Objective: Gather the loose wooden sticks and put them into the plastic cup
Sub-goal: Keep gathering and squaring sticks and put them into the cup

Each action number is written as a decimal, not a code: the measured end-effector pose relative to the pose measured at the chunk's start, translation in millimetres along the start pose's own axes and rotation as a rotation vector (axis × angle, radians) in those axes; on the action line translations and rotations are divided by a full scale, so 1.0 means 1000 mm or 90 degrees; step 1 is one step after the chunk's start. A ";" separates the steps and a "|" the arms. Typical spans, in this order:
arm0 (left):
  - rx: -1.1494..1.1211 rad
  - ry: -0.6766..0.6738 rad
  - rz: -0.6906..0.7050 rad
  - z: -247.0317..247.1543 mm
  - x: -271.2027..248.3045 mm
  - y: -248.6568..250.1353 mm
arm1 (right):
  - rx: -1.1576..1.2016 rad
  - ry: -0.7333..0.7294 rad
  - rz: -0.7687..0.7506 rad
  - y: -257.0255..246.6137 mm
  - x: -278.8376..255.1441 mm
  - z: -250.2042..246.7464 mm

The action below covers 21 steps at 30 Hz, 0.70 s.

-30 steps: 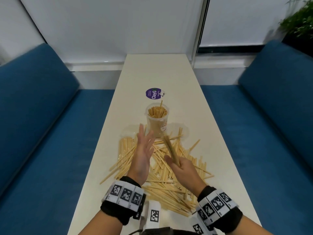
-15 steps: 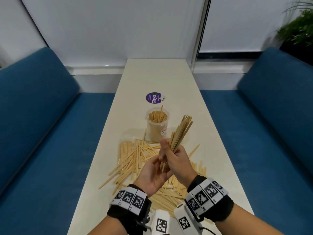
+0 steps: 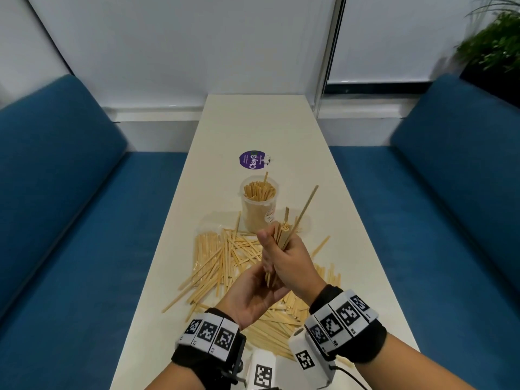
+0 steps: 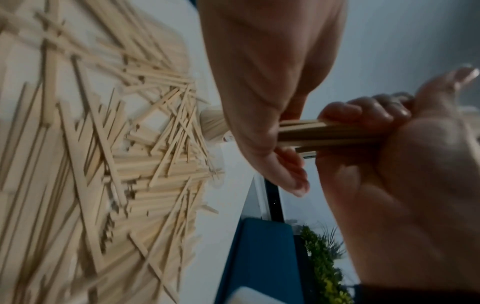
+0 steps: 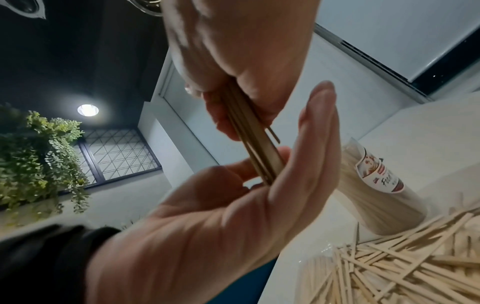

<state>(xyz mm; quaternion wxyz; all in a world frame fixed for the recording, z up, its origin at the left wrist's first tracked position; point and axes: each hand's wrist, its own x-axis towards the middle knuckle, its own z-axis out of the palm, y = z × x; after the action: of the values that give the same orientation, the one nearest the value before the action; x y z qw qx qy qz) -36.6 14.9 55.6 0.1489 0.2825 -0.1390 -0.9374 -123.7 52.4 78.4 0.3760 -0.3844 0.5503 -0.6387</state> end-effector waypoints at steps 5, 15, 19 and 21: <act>0.011 -0.034 0.004 -0.003 -0.001 0.004 | -0.087 -0.013 0.006 0.004 0.000 -0.001; 0.584 -0.007 0.264 -0.004 -0.009 0.033 | -0.275 -0.138 0.106 0.014 -0.007 -0.006; 0.605 0.131 0.329 -0.007 -0.007 0.019 | -0.368 -0.207 0.094 0.012 -0.007 0.003; 0.589 0.140 0.309 -0.013 -0.007 0.016 | -0.407 -0.240 0.118 0.012 -0.007 0.002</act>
<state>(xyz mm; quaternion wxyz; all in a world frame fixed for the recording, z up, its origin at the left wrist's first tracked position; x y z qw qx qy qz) -20.1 0.8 54.2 0.2347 0.3748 -0.5827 -0.6818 -118.6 56.4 65.9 0.3877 -0.5416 0.6756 -0.3160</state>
